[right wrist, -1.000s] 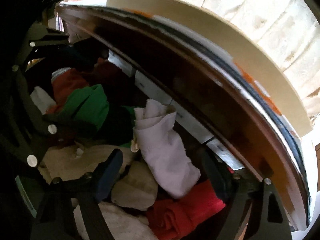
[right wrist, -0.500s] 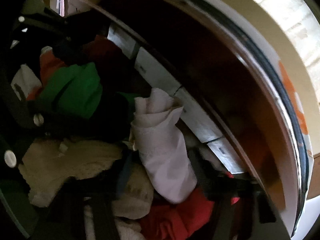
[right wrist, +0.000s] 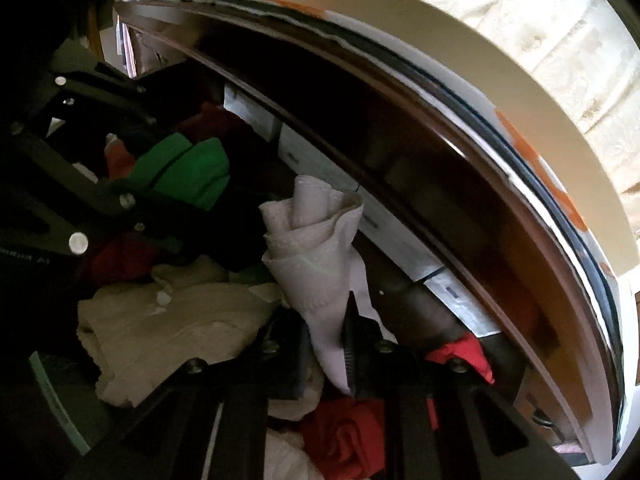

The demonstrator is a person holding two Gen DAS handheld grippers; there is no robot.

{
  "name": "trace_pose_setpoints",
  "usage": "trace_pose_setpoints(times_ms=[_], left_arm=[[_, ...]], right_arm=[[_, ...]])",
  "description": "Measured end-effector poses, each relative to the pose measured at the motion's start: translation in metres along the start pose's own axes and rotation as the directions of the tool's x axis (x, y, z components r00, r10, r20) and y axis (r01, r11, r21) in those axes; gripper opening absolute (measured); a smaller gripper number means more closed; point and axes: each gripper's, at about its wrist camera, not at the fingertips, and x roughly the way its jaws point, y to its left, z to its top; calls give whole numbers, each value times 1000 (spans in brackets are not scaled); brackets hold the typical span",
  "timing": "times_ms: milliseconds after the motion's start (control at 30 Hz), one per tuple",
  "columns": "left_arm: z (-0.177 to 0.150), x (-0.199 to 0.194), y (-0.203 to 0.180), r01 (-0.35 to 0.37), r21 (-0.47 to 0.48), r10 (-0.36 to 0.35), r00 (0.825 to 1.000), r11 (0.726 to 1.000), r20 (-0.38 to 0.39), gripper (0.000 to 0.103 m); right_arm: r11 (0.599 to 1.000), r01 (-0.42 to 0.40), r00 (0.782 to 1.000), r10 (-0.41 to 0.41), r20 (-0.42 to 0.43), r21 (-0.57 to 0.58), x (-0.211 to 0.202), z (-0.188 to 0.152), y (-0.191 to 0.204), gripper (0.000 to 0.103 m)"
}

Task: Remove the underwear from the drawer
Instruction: 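Grasp the pink sock with the right tool while the left tool grasps the green sock, then lift the pink sock with the right tool while the left tool lifts the green sock toward the tray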

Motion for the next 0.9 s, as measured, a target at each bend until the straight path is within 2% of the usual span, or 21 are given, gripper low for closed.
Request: trace_pose_setpoints(times_ms=[100,200,433,600,733,900], left_arm=[[-4,-4,-2,-5,3,5,1000,1000,28,29],[-6,-9,0,-11,2,11,998,1000,54,29],[-18,-19,-1,-42,7,41,995,999,91,28],[-25,-29,-6,-57,-3,57,990,998,130,28],[-26,-44,-7,-80,-10,81,983,997,168,28],[-24,-60,-12,-114,-6,112,964,993,240,28]], right_arm=[[1000,-15,1000,15,25,23,-9,-3,-5,16],[998,-39,998,36,52,47,-35,-3,27,16],[995,-58,994,51,97,76,-56,-8,31,16],[991,-87,988,72,138,105,-75,-26,20,16],[988,-100,981,77,179,121,-81,-25,25,16],[983,-122,969,88,229,139,-90,-17,25,16]])
